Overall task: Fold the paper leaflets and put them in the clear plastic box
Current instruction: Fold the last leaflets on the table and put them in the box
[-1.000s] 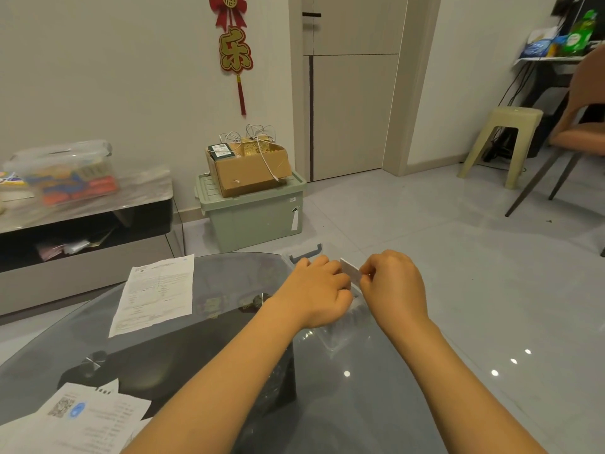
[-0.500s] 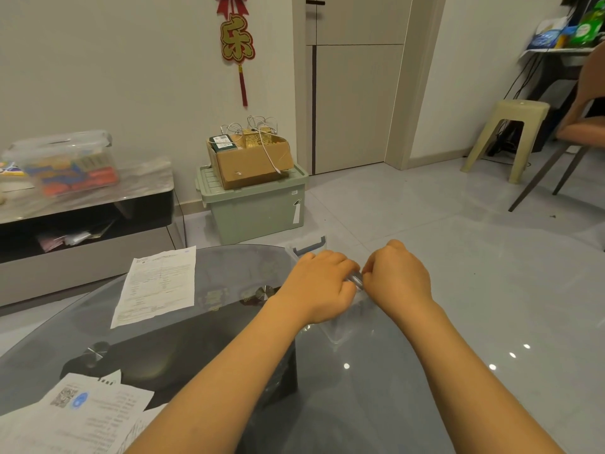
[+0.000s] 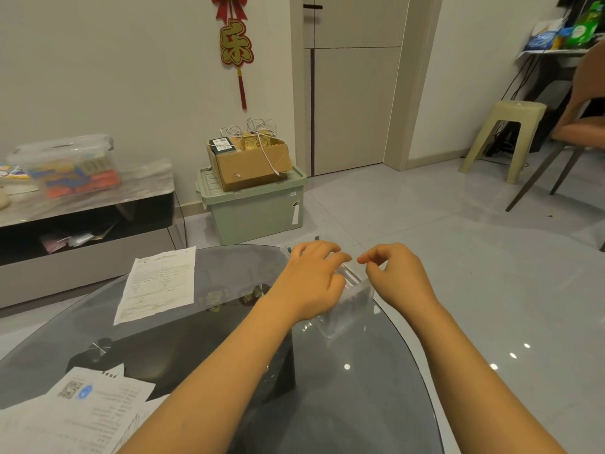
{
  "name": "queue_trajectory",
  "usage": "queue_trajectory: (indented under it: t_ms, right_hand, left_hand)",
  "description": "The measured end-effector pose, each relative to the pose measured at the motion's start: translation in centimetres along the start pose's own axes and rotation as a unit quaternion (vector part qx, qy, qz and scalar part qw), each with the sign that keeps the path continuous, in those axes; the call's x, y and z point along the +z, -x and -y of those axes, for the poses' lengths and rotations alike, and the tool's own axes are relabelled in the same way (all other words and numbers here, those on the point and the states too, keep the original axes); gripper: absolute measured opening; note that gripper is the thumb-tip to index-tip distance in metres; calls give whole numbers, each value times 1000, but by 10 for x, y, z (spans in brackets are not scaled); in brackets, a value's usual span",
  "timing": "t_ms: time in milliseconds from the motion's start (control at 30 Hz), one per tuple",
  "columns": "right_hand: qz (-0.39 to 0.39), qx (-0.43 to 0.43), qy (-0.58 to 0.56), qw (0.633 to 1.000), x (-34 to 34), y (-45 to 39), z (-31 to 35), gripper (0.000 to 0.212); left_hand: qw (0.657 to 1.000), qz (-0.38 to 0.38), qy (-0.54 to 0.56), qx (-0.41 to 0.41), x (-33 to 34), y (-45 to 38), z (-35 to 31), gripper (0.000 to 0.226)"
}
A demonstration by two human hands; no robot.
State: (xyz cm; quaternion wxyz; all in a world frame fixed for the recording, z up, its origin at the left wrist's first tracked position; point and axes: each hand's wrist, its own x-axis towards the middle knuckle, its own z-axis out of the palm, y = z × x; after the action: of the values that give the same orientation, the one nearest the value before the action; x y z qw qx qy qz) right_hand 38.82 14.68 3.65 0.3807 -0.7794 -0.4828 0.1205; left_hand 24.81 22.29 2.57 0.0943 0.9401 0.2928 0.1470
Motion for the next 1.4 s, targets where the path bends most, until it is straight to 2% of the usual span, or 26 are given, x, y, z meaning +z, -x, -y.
queue_trajectory:
  t_ms: [100,200,434,534,667,800,934,1034,1201,1401]
  right_hand:
    - [-14,-52,21,998,-3,9,3,22]
    - [-6,-103,15,995,0,18,12,21]
    - [69,-204,20,976,13,65,47,22]
    - [130,-244,26,961,22,89,62,24]
    - [195,-285,59,937,37,114,78,24]
    - [252,-303,95,914,53,133,89,24]
    - [284,-305,135,899,63,143,91,27]
    - [312,-316,162,881,67,151,89,35]
    - [395,-318,236,829,73,160,82,61]
    - [425,-331,255,803,71,163,69,69]
  left_hand:
    - [999,-47,11,-21,-12,16,-8,60]
    - [997,-63,13,-46,-22,37,-9,59]
    - [989,-42,0,-143,-44,130,-11,59]
    - [981,-47,-3,-189,-49,176,-14,58]
    - [963,7,-4,-271,-51,228,-20,43]
    - [944,65,11,-324,-45,262,-23,51]
    - [934,130,-11,-331,-38,269,-16,60]
    - [934,148,-21,-324,-29,273,-15,58]
    - [951,138,25,-275,-21,270,-18,58]
    - [963,106,100,-225,-12,277,-19,52]
